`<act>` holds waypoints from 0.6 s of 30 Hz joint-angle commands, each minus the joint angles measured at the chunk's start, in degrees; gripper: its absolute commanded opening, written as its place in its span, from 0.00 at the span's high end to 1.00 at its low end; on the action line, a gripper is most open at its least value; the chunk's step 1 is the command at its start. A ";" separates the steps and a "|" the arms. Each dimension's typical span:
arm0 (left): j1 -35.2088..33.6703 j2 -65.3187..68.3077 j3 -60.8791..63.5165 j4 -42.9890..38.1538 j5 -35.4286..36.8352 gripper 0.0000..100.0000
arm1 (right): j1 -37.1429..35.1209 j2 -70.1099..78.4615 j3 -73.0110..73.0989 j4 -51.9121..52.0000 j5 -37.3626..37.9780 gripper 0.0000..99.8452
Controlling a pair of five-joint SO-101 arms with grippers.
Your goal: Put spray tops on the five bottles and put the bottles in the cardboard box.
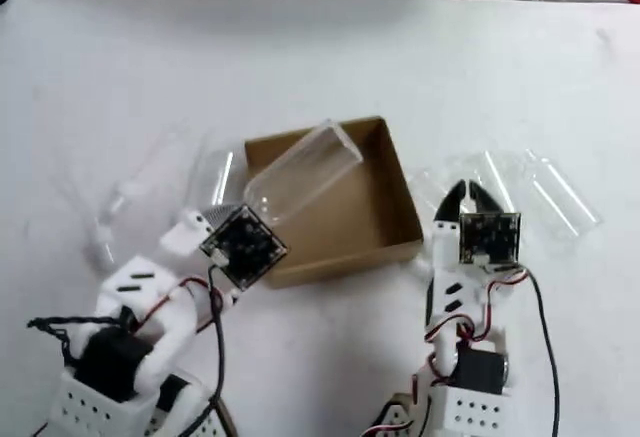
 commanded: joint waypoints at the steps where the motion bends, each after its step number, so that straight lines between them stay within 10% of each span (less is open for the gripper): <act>1: -0.40 -1.54 -0.35 -1.67 0.79 0.98 | 0.22 -0.13 -8.88 1.19 -1.67 0.98; 9: -2.33 -1.54 5.89 -10.02 8.00 0.98 | -13.49 3.74 -5.54 7.25 11.16 0.98; 18: -9.36 -1.54 6.68 -12.22 11.43 0.98 | -14.81 42.33 -38.95 22.11 9.85 0.98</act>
